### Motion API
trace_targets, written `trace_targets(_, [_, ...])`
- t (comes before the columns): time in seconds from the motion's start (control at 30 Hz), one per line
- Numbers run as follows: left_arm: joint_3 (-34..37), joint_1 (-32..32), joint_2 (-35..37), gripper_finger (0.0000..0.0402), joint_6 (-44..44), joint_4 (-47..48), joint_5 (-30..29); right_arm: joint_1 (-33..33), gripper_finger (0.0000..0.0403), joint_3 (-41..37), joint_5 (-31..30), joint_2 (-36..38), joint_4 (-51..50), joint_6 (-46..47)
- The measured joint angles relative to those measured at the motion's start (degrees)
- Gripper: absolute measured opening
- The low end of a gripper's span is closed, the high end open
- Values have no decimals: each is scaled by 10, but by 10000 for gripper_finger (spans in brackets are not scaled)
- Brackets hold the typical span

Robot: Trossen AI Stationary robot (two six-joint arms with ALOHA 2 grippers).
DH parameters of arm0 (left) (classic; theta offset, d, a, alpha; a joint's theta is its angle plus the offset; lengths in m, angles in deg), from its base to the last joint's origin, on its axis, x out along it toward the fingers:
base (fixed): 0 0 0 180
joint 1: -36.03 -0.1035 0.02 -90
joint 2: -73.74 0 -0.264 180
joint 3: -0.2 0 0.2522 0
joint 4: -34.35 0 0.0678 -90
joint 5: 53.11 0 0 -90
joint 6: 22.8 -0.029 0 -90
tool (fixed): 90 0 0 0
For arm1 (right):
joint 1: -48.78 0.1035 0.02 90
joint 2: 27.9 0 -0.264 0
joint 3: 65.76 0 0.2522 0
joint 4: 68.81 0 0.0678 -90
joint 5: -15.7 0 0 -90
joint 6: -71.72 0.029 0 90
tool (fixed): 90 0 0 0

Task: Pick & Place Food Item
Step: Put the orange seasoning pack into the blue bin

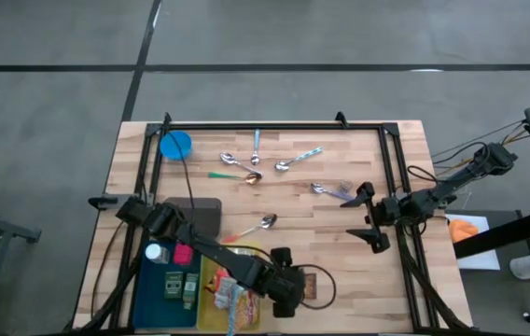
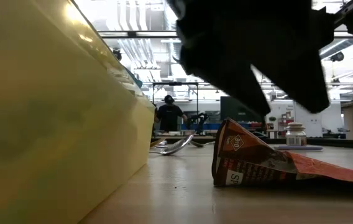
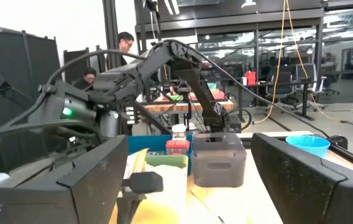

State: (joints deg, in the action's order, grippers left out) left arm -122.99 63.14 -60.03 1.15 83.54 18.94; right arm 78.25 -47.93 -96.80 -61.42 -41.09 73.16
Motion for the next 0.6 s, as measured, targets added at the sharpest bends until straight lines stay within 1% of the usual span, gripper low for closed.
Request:
trace_targets(0.13, [0,-1,0,317,10,20,1,0,338,0,0,-1,-8,0])
trace_targets(0.33, [4,-1,0,317,19,36,24,0,338,0,0,-1,-8,0])
trace_targets(0.6, [50,-2,0,317,55,15,50,0,338,0,0,-1,-8,0])
